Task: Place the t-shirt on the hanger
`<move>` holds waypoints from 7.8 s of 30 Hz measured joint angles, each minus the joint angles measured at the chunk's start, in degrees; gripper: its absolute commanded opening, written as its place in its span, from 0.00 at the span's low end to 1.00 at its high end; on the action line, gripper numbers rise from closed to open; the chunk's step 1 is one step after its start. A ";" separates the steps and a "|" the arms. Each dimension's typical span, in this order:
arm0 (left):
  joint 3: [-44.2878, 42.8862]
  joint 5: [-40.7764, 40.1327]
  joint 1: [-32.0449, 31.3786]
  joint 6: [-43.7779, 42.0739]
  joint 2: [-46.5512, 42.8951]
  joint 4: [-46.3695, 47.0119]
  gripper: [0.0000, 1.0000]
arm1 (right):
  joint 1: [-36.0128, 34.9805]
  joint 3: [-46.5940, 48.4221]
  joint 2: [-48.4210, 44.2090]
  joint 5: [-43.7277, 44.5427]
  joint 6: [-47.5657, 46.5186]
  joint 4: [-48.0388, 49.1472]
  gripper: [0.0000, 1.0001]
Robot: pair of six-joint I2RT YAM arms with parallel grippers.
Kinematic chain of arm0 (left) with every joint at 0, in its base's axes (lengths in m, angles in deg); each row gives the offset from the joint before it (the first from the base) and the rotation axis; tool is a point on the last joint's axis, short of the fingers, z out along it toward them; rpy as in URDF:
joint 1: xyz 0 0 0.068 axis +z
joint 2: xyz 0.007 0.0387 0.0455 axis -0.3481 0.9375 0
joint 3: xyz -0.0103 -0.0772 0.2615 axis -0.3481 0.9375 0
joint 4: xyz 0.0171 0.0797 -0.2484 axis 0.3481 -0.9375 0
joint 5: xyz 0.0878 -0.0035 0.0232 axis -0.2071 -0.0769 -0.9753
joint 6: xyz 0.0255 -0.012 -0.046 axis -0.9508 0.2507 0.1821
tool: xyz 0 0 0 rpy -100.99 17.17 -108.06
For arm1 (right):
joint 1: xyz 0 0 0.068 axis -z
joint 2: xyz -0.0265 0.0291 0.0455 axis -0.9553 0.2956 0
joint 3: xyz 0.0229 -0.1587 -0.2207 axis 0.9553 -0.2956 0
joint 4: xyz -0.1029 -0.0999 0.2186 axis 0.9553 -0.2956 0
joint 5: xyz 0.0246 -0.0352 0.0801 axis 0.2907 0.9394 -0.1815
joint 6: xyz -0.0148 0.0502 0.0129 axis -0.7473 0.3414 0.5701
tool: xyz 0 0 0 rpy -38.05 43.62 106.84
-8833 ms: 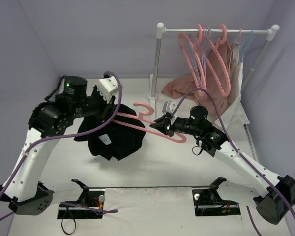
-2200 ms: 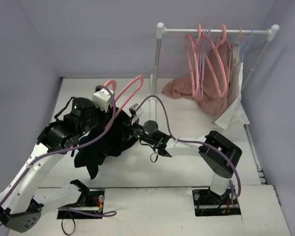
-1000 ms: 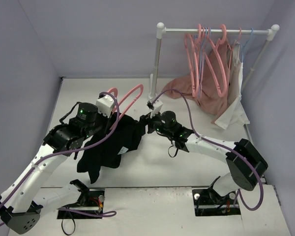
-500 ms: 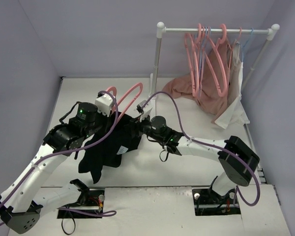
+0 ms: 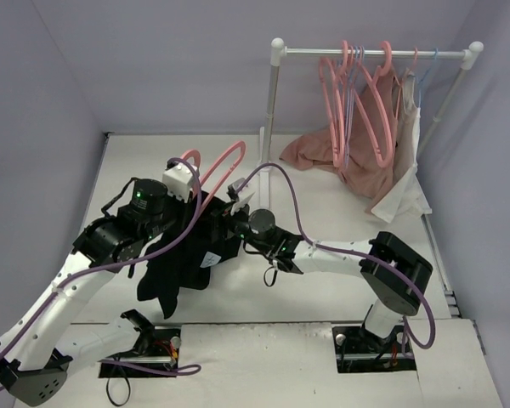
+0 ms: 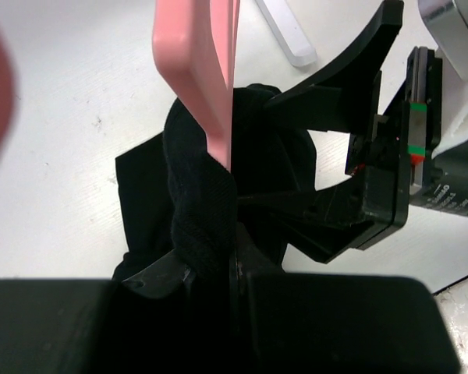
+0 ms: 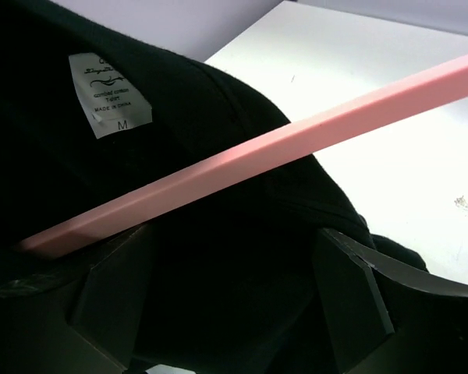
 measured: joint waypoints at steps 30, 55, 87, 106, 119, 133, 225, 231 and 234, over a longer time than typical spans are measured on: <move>2.57 0.07 -0.29 0.75 -3.55 1.37 0.00 | 5.25 -3.82 -0.46 10.93 -4.48 7.01 0.00; 4.65 4.29 -1.18 -10.75 -4.90 4.60 0.00 | 28.46 -4.46 -10.70 -25.40 5.31 -6.80 0.00; 4.19 2.61 -3.06 -8.47 -2.21 7.20 0.00 | 31.25 -3.02 -13.29 -26.48 1.83 -19.38 0.56; 6.36 7.38 -2.20 -12.01 -3.67 7.08 0.00 | 36.28 9.23 -31.81 -42.03 -30.07 -43.83 0.81; 3.32 16.53 -2.19 -19.91 -0.81 0.95 0.00 | 32.27 14.86 -22.38 -55.68 -38.88 -50.76 0.85; -3.20 23.03 -2.19 -26.78 6.81 -4.90 0.00 | 23.62 17.33 -16.46 -58.65 -44.39 -53.85 0.32; -5.42 46.56 10.93 -44.61 12.35 -9.70 0.18 | 25.46 18.25 -11.17 -71.62 -46.85 -56.72 0.00; -6.30 48.25 10.93 -44.50 13.07 -9.40 0.18 | 24.40 19.72 -10.00 -71.62 -46.62 -56.29 0.00; -6.32 49.02 10.93 -44.46 13.13 -9.29 0.17 | 24.11 20.15 -9.57 -71.62 -46.59 -56.31 0.00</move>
